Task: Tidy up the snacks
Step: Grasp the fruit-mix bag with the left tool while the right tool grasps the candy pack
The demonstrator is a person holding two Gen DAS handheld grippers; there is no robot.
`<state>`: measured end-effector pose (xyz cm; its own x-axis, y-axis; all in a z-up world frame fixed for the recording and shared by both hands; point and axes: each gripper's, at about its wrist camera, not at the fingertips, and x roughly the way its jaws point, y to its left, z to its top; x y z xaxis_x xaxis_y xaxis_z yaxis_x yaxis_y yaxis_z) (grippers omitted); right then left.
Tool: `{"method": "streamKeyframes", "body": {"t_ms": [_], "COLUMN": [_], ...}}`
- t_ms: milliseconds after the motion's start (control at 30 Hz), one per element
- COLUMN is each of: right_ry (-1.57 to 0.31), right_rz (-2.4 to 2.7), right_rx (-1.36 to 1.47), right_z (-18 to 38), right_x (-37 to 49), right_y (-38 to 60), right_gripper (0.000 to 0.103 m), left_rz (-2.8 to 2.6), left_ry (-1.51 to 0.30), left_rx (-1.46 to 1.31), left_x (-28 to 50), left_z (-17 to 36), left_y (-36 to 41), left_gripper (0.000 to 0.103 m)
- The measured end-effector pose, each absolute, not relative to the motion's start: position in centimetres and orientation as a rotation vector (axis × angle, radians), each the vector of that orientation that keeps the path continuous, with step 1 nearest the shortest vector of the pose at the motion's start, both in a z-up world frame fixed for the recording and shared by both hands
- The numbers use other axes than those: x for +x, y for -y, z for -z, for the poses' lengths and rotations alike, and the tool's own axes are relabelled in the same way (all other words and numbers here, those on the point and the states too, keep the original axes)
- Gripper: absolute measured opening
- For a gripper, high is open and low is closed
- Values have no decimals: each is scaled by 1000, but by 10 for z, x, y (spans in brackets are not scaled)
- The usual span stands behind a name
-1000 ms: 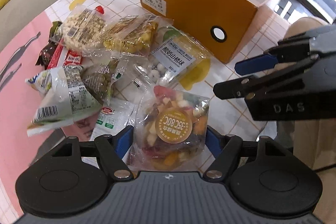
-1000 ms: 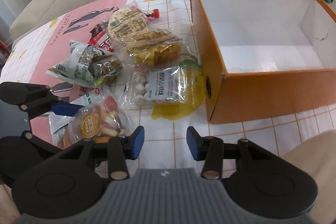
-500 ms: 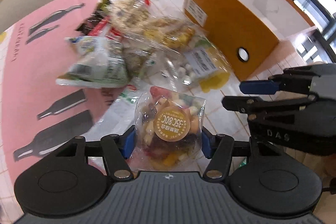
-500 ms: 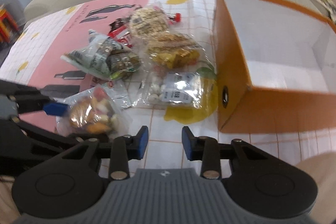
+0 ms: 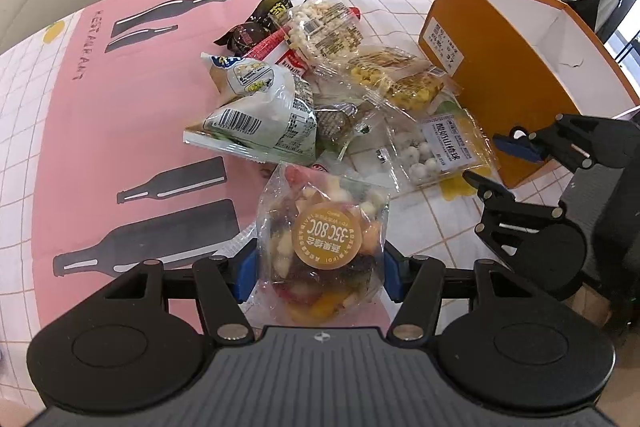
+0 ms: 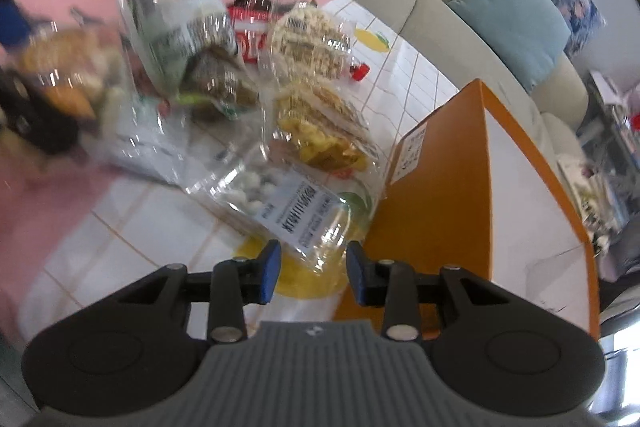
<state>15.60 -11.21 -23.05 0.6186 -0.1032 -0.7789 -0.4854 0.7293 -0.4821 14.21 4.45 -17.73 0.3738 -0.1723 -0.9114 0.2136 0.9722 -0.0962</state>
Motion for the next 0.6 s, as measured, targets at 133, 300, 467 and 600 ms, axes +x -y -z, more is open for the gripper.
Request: {"method": "streamKeyframes", "body": {"t_ms": [133, 300, 467, 600], "right_ry": [-908, -910, -919, -1027], "right_rz": [-249, -249, -298, -365], "right_rx": [-749, -736, -715, -568], "right_z": [240, 247, 242, 225], "right_x": [158, 163, 154, 142], "right_y": [111, 111, 104, 98], "right_gripper": [34, 19, 8, 7], "left_rz": [247, 246, 237, 232], "left_ry": [-1165, -1167, -1159, -1164], "left_rx": [46, 52, 53, 46], "left_x": [144, 143, 141, 139], "left_z": [179, 180, 180, 179], "left_y": [-44, -42, -42, -42], "left_gripper": [68, 68, 68, 68]}}
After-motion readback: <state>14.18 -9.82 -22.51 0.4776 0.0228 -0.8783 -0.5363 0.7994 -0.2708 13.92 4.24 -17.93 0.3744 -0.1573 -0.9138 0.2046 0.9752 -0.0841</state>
